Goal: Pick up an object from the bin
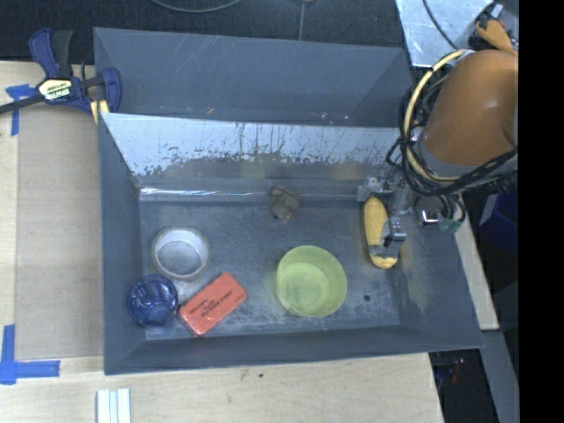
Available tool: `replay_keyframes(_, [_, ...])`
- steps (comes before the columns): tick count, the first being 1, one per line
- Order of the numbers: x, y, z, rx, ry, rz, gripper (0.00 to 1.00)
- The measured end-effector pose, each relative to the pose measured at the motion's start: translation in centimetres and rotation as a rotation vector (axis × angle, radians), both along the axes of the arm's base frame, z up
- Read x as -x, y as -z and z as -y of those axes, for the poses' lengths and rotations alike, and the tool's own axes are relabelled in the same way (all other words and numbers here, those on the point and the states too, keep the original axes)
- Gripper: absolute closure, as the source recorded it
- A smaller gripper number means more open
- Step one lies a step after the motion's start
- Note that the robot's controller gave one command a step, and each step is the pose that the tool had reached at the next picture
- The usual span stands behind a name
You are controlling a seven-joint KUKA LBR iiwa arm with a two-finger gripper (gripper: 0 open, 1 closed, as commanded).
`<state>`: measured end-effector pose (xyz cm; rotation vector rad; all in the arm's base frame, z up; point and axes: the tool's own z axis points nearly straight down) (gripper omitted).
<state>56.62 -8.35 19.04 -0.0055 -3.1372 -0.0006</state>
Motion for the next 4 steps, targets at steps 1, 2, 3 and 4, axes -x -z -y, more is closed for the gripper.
replay_keyframes(1, [-0.2,-0.5,0.0,0.001,-0.004,0.008,0.0])
replay_keyframes(2, [4.3,9.3,-2.5,0.001,-0.384,0.01,0.0])
replay_keyframes(3, [6.0,6.1,-3.7,0.001,-0.608,0.011,0.0])
replay_keyframes(4, [8.2,9.2,-3.4,-0.005,-0.856,0.001,0.0])
